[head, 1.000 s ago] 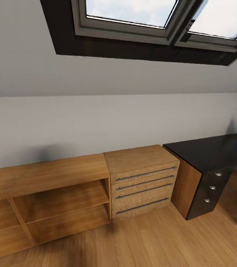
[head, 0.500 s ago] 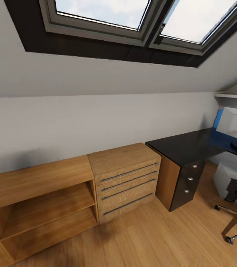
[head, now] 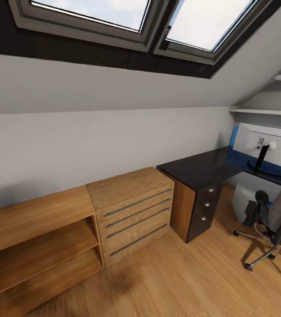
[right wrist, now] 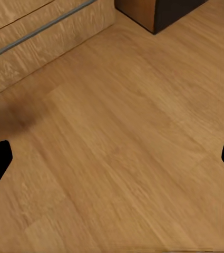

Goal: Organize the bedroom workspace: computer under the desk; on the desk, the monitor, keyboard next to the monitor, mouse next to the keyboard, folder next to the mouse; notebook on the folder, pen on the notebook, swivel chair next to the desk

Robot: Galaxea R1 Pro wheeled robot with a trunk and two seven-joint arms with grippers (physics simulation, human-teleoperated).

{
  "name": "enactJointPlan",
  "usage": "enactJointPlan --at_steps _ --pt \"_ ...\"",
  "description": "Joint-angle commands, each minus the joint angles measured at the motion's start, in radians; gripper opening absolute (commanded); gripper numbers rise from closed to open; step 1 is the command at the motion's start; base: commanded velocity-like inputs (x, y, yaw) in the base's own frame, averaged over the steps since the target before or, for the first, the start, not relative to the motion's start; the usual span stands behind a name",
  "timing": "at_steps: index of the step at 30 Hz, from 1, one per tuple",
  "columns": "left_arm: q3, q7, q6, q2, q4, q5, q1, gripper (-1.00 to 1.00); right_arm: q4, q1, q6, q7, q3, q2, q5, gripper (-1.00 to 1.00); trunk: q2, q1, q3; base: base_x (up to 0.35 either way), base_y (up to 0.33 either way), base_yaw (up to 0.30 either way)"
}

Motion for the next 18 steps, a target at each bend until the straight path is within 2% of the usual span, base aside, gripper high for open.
enactJointPlan --at_steps 1,8,14,18 --pt "0.0 0.0 -0.002 0.0 0.0 0.0 0.0 1.0 0.001 -0.001 -0.003 0.01 -0.005 0.0 -0.006 1.0 -0.001 0.0 -0.002 0.0 0.0 -0.217" --pt "0.0 0.0 -0.002 0.0 0.0 0.0 0.0 1.0 0.001 -0.001 -0.004 0.009 -0.006 -0.001 -0.006 1.0 -0.001 0.0 -0.011 0.0 -0.026 -0.212" --pt "0.0 0.0 0.0 0.0 0.0 -0.001 0.0 1.0 0.001 -0.001 -0.008 0.009 -0.006 -0.001 -0.006 1.0 -0.001 0.0 -0.019 0.074 -0.272 -0.198" --pt "0.0 0.0 0.001 0.0 0.0 0.0 0.0 1.0 0.001 -0.001 -0.01 0.009 -0.006 -0.001 -0.006 1.0 -0.001 0.0 -0.024 0.205 -0.258 -0.188"
